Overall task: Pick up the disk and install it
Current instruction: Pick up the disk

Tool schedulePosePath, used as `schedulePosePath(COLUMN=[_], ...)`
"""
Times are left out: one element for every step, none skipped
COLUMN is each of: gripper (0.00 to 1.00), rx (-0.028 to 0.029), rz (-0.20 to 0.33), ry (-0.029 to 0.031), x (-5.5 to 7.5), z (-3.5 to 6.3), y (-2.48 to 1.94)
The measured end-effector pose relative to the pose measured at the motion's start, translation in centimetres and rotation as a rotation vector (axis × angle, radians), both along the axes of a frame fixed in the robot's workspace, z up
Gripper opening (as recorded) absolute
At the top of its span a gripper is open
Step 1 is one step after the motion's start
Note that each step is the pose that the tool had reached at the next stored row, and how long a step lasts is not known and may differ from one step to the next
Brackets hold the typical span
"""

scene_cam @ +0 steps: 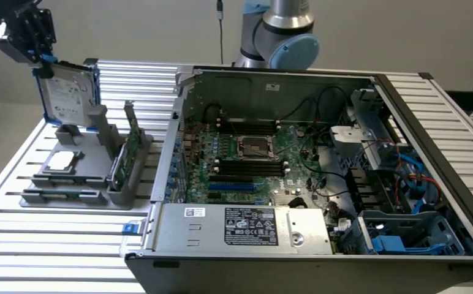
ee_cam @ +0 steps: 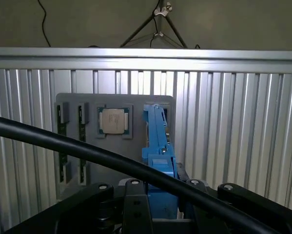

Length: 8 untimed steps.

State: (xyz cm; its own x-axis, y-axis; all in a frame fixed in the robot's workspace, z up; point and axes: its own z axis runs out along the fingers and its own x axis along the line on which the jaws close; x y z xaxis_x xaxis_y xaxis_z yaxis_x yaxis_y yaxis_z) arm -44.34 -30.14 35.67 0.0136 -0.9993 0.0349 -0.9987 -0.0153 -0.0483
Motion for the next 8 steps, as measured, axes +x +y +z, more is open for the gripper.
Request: schedulePosePath(gripper=[0.33,0.33,0.33,0.33,0.33,0.33,0.33,0.33], rx=[0.0000,0.0000,-0.0001,-0.0001,0.0000,0.0000,0.0000,0.0001], rz=[0.002,0.003,0.003,0.004,0.004,0.004,0.004,0.004], ry=[-0.0053,-0.0092,-0.0118,-0.0144,-0.0171,-0.0198,-0.0224,-0.0254], x=[0.00,0.00,0.00,0.00,-0.01,-0.03,-0.05,-0.07], z=[-0.10,-0.21,-0.34,-0.48,-0.63,-0.76,-0.87,-0.99], y=[0.07,0.14,0.23,0.34,0.48,0.65,0.82,0.96])
